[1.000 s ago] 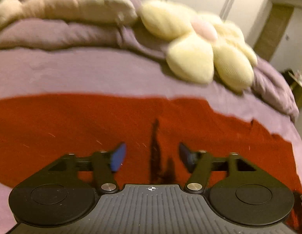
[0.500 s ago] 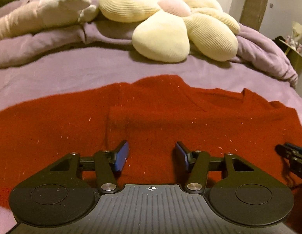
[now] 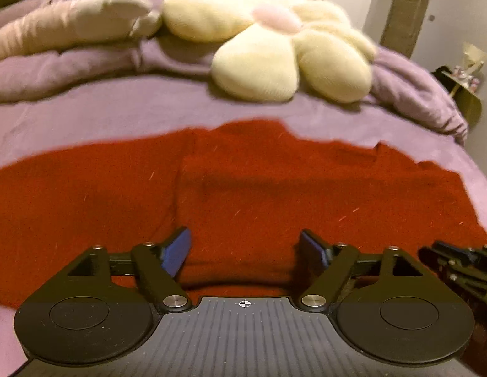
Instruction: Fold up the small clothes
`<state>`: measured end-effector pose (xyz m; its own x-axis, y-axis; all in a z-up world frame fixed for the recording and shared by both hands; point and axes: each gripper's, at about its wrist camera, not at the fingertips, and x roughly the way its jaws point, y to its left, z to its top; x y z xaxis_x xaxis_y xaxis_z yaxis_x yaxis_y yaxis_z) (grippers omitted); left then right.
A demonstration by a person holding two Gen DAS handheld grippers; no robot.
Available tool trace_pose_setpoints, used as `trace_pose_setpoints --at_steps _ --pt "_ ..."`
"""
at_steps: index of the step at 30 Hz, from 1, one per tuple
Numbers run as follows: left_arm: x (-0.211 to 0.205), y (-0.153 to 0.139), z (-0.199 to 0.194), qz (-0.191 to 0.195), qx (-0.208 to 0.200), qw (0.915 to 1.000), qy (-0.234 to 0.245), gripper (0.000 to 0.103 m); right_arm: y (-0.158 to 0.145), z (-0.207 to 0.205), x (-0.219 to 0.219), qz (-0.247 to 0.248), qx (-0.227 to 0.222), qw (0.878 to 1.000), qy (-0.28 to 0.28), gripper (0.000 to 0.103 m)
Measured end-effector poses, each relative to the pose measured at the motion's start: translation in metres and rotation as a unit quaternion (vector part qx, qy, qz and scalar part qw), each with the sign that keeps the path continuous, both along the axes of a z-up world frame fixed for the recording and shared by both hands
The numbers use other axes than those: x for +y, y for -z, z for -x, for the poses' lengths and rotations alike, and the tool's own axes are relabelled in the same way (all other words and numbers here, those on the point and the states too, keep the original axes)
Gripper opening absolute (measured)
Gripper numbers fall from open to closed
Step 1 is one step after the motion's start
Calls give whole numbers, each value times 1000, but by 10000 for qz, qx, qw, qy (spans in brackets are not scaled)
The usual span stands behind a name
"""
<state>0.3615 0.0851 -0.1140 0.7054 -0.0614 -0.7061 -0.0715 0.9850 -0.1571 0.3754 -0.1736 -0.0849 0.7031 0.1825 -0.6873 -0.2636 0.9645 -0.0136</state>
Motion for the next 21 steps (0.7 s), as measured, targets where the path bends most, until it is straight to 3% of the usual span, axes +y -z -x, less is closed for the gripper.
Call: trace_pose_setpoints --at_steps 2,4,6,7,8,12,14,19,21 --pt "13 11 -4 365 344 9987 -43 96 9 3 6 176 -6 9998 -42 23" --pt "38 9 3 1110 247 9932 -231 96 3 -2 10 285 118 9995 -47 23" --pt "68 3 18 1854 108 9814 -494 98 -8 -2 10 325 202 9993 17 27" --pt "86 1 31 2208 -24 9733 -627 98 -13 2 8 250 242 9994 41 35" --pt "103 1 43 2435 -153 9668 -761 100 -18 10 3 76 266 9996 98 43" --pt "191 8 100 2721 -453 9420 -1910 101 -26 50 -20 -648 382 9966 337 46" --pt "233 16 121 2851 -380 9256 -2459 101 -21 68 -26 -805 519 9944 455 46" --pt "311 26 169 3233 -983 8710 -3567 101 -16 100 -31 -941 379 9926 672 47" --pt "333 31 176 3410 -1170 8522 -3791 92 -18 101 -31 -956 401 9919 736 47"
